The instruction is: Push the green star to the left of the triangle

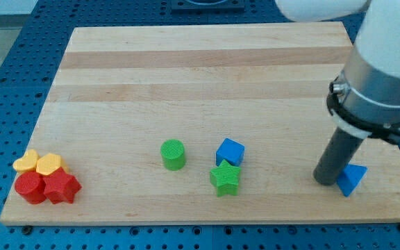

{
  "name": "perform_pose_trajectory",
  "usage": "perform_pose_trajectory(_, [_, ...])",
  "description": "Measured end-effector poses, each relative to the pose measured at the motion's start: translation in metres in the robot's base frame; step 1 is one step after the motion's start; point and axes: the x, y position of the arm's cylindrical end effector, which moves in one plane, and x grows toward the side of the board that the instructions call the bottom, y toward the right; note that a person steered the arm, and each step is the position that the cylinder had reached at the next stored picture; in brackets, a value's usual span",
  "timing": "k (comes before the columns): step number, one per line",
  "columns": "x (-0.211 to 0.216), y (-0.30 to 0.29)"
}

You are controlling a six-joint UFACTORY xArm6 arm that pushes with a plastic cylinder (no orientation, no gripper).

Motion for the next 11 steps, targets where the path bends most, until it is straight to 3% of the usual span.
perform_pose_trajectory(2, [0.055, -0.039])
perform_pose_trajectory(3, [0.056, -0.063])
perform_pose_trajectory(5, [0.047, -0.214])
perform_pose_trajectory(6, [0.007, -0.219])
perform_pose_trajectory(8, [0.018, -0.115])
perform_pose_trajectory(10, [0.025, -0.140])
perform_pose_trajectory(11, [0.006, -0.087])
